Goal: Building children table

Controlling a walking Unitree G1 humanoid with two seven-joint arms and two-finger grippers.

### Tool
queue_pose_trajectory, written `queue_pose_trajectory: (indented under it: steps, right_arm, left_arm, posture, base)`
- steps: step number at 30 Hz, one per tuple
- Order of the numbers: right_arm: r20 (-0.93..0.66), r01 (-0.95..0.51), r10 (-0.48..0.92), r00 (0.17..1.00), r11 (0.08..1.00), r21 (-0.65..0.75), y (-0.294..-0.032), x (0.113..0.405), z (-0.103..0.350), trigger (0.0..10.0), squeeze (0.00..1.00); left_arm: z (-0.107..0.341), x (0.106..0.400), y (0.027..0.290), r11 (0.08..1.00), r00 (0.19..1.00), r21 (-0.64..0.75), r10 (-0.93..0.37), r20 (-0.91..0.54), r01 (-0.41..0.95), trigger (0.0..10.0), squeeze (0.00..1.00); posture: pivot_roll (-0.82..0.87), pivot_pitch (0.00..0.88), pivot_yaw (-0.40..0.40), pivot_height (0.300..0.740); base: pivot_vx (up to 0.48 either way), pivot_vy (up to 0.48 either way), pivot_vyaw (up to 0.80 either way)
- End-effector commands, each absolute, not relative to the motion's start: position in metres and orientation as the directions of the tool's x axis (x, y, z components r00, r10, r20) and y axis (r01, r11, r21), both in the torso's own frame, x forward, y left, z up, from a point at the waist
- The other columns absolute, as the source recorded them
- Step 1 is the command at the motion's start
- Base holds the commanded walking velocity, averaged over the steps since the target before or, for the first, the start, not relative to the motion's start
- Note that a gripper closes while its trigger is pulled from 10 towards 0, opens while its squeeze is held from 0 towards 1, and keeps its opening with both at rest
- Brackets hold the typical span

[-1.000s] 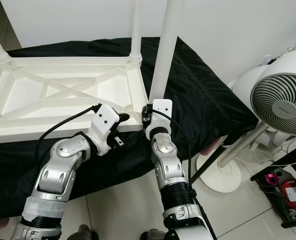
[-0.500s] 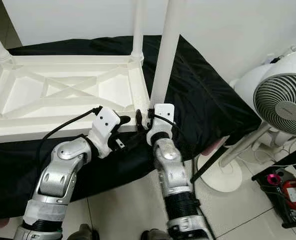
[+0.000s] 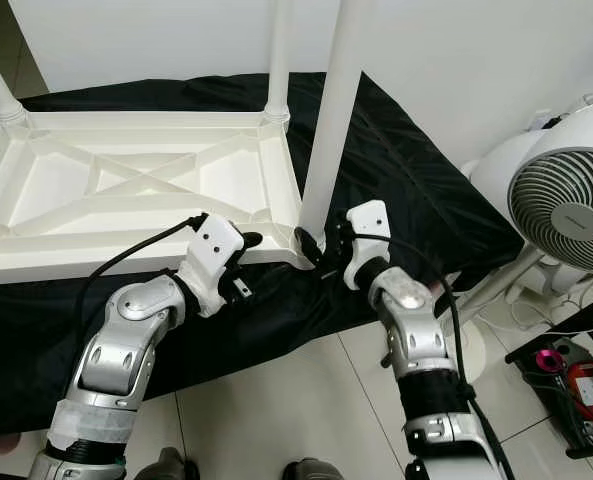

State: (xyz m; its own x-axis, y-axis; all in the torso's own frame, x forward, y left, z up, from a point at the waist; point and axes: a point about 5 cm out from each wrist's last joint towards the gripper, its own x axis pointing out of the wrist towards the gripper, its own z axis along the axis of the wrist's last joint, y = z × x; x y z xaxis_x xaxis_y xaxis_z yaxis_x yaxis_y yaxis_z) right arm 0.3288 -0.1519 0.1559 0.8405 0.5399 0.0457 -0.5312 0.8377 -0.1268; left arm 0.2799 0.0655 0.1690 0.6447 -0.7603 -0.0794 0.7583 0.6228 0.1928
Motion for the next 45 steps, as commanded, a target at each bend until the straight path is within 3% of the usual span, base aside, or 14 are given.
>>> queue_pose_trajectory:
  steps: [1,9,10,11,13,14,25,26,27,35,45]
  right_arm:
    - [0.031,-0.575,0.582,0.813,0.809,-0.124,-0.154,0.333,0.155,10.0,0.00]
    - [-0.037,-0.661,0.665,0.746,0.733,-0.160,-0.147,0.349,0.152,10.0,0.00]
    - [-0.055,-0.671,0.673,0.738,0.722,-0.166,-0.147,0.352,0.150,6.7,0.00]
    - [-0.055,-0.671,0.673,0.738,0.722,-0.166,-0.147,0.352,0.150,6.7,0.00]
    - [-0.089,-0.681,0.677,0.730,0.711,-0.176,-0.147,0.356,0.147,3.2,0.00]
    - [-0.106,-0.684,0.677,0.728,0.708,-0.175,-0.148,0.357,0.145,0.0,0.00]
    - [-0.152,-0.697,0.680,0.717,0.701,-0.152,-0.154,0.358,0.133,0.0,0.00]
    - [-0.148,-0.690,0.674,0.723,0.708,-0.149,-0.154,0.357,0.132,3.9,0.00]
    - [-0.143,-0.685,0.670,0.729,0.715,-0.141,-0.155,0.357,0.131,10.0,0.00]
    - [-0.114,-0.577,0.566,0.816,0.807,-0.123,-0.153,0.358,0.128,10.0,0.00]
    - [-0.073,-0.431,0.426,0.902,0.900,-0.072,-0.130,0.348,0.128,10.0,0.00]
  left_arm:
    - [0.169,0.287,0.069,0.732,0.755,0.208,-0.653,-0.055,0.648,10.0,0.00]
    - [0.171,0.289,0.068,0.730,0.754,0.218,-0.655,-0.049,0.648,10.0,0.00]
    - [0.172,0.290,0.069,0.731,0.756,0.221,-0.653,-0.048,0.645,10.0,0.00]
    - [0.172,0.290,0.069,0.731,0.756,0.221,-0.653,-0.048,0.645,10.0,0.00]
    - [0.173,0.290,0.069,0.732,0.758,0.226,-0.651,-0.046,0.643,10.0,0.00]
    - [0.173,0.290,0.069,0.732,0.758,0.228,-0.651,-0.045,0.642,10.0,0.00]
    - [0.172,0.290,0.069,0.732,0.758,0.227,-0.651,-0.047,0.642,10.0,0.00]
    - [0.172,0.290,0.069,0.731,0.757,0.226,-0.651,-0.047,0.643,10.0,0.00]
    - [0.172,0.290,0.069,0.731,0.757,0.226,-0.652,-0.047,0.644,10.0,0.00]
    - [0.172,0.290,0.068,0.723,0.750,0.230,-0.659,-0.049,0.651,10.0,0.00]
    - [0.171,0.290,0.066,0.720,0.746,0.227,-0.664,-0.049,0.656,10.0,0.00]
  posture:
    - [-0.05,0.028,-0.048,0.740]
    - [-0.05,0.015,-0.048,0.740]
    - [-0.03,0.004,-0.049,0.740]
    - [-0.03,0.004,-0.049,0.740]
    - [-0.03,0.000,-0.051,0.740]
    - [-0.03,0.000,-0.051,0.740]
    - [-0.03,0.003,-0.052,0.740]
    - [-0.03,0.003,-0.051,0.740]
    - [-0.03,0.003,-0.051,0.740]
    - [-0.04,0.004,-0.048,0.740]
    - [-0.06,0.011,-0.049,0.740]
  base:
    - [0.000,0.000,0.00]
    - [0.000,0.000,0.00]
    - [0.000,0.000,0.00]
    - [0.000,0.000,0.00]
    - [0.000,0.000,0.00]
    - [0.000,0.000,0.00]
    - [0.000,0.000,0.00]
    - [0.000,0.000,0.00]
    - [0.000,0.000,0.00]
    - [0.000,0.000,0.00]
    - [0.000,0.000,0.00]
